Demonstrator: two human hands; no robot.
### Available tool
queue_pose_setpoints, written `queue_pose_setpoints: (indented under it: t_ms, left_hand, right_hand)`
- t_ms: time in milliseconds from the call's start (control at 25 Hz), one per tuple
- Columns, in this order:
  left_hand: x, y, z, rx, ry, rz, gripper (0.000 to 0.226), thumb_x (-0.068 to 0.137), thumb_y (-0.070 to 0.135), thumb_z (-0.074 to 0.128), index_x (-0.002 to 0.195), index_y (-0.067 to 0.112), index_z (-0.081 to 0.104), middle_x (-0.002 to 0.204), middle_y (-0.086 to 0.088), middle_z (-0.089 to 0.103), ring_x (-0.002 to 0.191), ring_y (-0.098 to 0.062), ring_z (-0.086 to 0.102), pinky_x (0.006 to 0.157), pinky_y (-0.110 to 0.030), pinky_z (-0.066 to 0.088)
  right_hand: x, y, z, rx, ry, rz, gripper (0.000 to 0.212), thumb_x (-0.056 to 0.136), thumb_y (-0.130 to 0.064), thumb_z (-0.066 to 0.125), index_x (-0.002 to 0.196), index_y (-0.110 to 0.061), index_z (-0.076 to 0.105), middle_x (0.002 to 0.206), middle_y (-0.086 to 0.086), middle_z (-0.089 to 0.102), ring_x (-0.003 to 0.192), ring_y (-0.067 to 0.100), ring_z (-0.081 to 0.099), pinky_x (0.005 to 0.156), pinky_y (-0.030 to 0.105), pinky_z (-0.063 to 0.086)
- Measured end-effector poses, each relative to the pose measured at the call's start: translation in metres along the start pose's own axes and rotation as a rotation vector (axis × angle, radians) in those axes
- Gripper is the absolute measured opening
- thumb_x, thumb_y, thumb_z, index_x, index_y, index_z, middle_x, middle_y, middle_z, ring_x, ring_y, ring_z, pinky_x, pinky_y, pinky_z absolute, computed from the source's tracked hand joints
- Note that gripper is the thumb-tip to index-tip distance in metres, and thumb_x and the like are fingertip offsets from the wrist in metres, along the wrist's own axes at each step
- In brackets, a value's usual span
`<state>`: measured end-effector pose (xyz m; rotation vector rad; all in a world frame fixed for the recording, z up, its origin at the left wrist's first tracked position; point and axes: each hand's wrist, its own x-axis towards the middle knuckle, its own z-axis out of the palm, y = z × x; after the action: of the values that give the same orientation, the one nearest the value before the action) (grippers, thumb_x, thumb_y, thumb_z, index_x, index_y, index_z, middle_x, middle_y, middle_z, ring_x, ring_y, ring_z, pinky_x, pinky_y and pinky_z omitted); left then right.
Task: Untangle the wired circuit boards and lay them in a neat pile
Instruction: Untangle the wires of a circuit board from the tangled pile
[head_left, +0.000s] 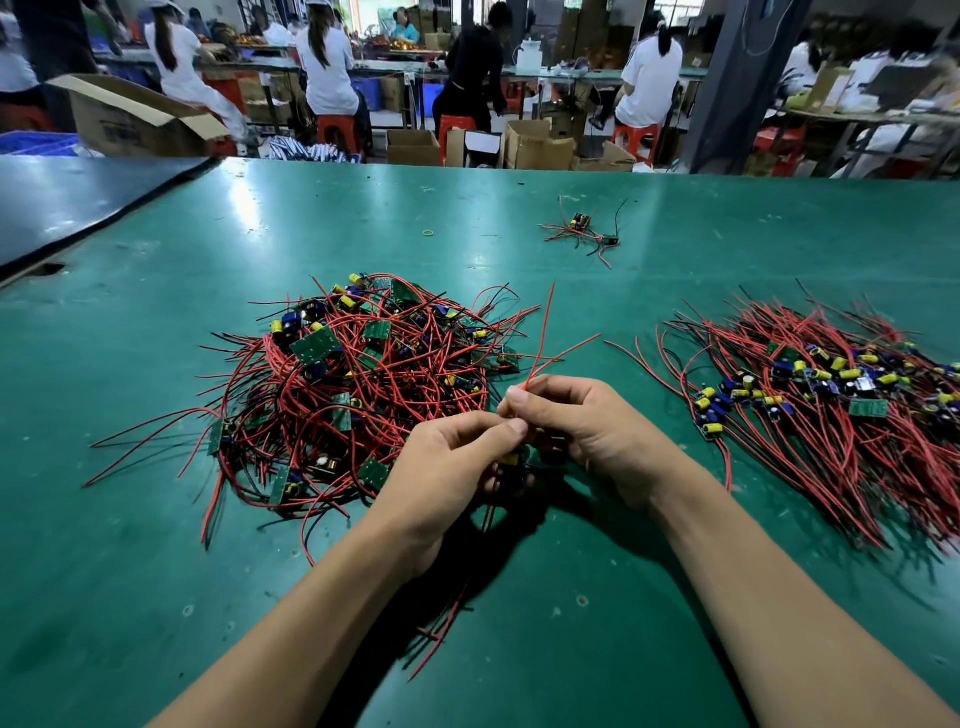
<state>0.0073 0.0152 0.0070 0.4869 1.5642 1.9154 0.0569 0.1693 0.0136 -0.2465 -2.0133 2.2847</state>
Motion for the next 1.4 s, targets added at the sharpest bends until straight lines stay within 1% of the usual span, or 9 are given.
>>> queue_pose_setpoints:
  t_ms: [160, 320, 440, 560, 760, 920, 1120, 1280, 1400]
  left_hand:
    - [-0.002, 0.0, 0.0, -0.025, 0.001, 0.029, 0.015, 0.091, 0.012, 0.064, 0.084, 0.001, 0.074, 0.08, -0.017, 0.073, 0.061, -0.025, 0.067, 0.057, -0.038, 0.059]
    - [-0.001, -0.002, -0.001, 0.035, 0.043, 0.016, 0.014, 0.089, 0.012, 0.067, 0.083, 0.001, 0.073, 0.071, -0.013, 0.071, 0.052, -0.02, 0.059, 0.055, -0.031, 0.053]
    - [-0.001, -0.003, -0.001, 0.121, 0.03, 0.049, 0.015, 0.089, 0.008, 0.066, 0.081, -0.003, 0.071, 0.07, -0.014, 0.07, 0.054, -0.02, 0.058, 0.053, -0.025, 0.05]
    - [-0.003, -0.003, 0.003, 0.171, -0.01, 0.07, 0.016, 0.089, 0.008, 0.066, 0.078, -0.002, 0.071, 0.07, -0.013, 0.07, 0.056, -0.022, 0.058, 0.055, -0.026, 0.051]
    - [-0.001, -0.002, 0.006, 0.135, 0.004, 0.04, 0.015, 0.09, 0.009, 0.066, 0.082, -0.004, 0.07, 0.07, -0.011, 0.07, 0.055, -0.021, 0.057, 0.054, -0.025, 0.05]
    - [-0.003, -0.002, 0.006, 0.104, 0.031, 0.025, 0.011, 0.09, 0.01, 0.066, 0.088, 0.002, 0.073, 0.07, -0.01, 0.071, 0.062, -0.019, 0.06, 0.054, -0.024, 0.051]
    - [-0.002, -0.002, 0.006, 0.094, 0.075, 0.038, 0.015, 0.093, 0.012, 0.063, 0.087, 0.002, 0.073, 0.065, -0.01, 0.067, 0.052, -0.013, 0.058, 0.048, -0.021, 0.048]
    - [-0.001, -0.001, 0.004, -0.011, 0.109, -0.001, 0.016, 0.094, 0.014, 0.061, 0.087, 0.002, 0.068, 0.066, -0.009, 0.066, 0.047, -0.014, 0.055, 0.046, -0.02, 0.047]
    - [0.0, 0.0, 0.001, -0.09, 0.086, -0.054, 0.013, 0.094, 0.015, 0.06, 0.088, 0.005, 0.066, 0.064, -0.007, 0.064, 0.046, -0.013, 0.053, 0.045, -0.02, 0.044]
  right_hand:
    - [-0.001, -0.001, 0.004, 0.01, -0.032, 0.012, 0.027, 0.078, -0.039, 0.076, 0.091, -0.016, 0.078, 0.078, 0.002, 0.07, 0.062, 0.009, 0.063, 0.053, 0.02, 0.051]
    - [-0.002, 0.002, 0.006, -0.105, -0.033, 0.005, 0.029, 0.088, -0.036, 0.072, 0.098, -0.01, 0.076, 0.076, 0.006, 0.071, 0.058, 0.012, 0.064, 0.052, 0.022, 0.053]
    - [0.002, 0.004, 0.0, -0.262, 0.118, -0.03, 0.025, 0.092, -0.037, 0.071, 0.088, -0.014, 0.077, 0.072, 0.003, 0.071, 0.06, 0.011, 0.064, 0.061, 0.023, 0.052]
    - [0.005, 0.003, -0.011, -0.472, 0.335, -0.143, 0.02, 0.093, -0.034, 0.07, 0.08, -0.02, 0.078, 0.068, -0.017, 0.071, 0.065, -0.008, 0.059, 0.066, 0.007, 0.041]
    - [0.01, 0.006, -0.012, -0.328, 0.537, -0.166, 0.033, 0.096, -0.038, 0.064, 0.077, -0.013, 0.074, 0.043, -0.016, 0.042, 0.037, 0.001, 0.035, 0.044, 0.012, 0.024]
    - [0.015, 0.002, -0.002, 0.103, 0.459, -0.046, 0.042, 0.102, -0.037, 0.055, 0.067, -0.013, 0.058, 0.049, -0.004, 0.031, 0.035, 0.007, 0.024, 0.039, 0.018, 0.019]
    - [0.012, 0.002, 0.003, -0.05, 0.389, -0.061, 0.045, 0.1, -0.044, 0.054, 0.069, -0.013, 0.061, 0.048, 0.0, 0.037, 0.038, 0.01, 0.03, 0.041, 0.02, 0.025]
    - [0.002, 0.006, 0.008, -0.056, 0.02, -0.015, 0.031, 0.094, -0.043, 0.06, 0.097, -0.017, 0.077, 0.066, -0.002, 0.06, 0.051, 0.008, 0.054, 0.049, 0.02, 0.048]
    - [0.0, 0.006, 0.005, -0.057, -0.089, 0.036, 0.032, 0.092, -0.04, 0.063, 0.1, -0.012, 0.076, 0.076, 0.009, 0.067, 0.059, 0.018, 0.064, 0.058, 0.027, 0.057]
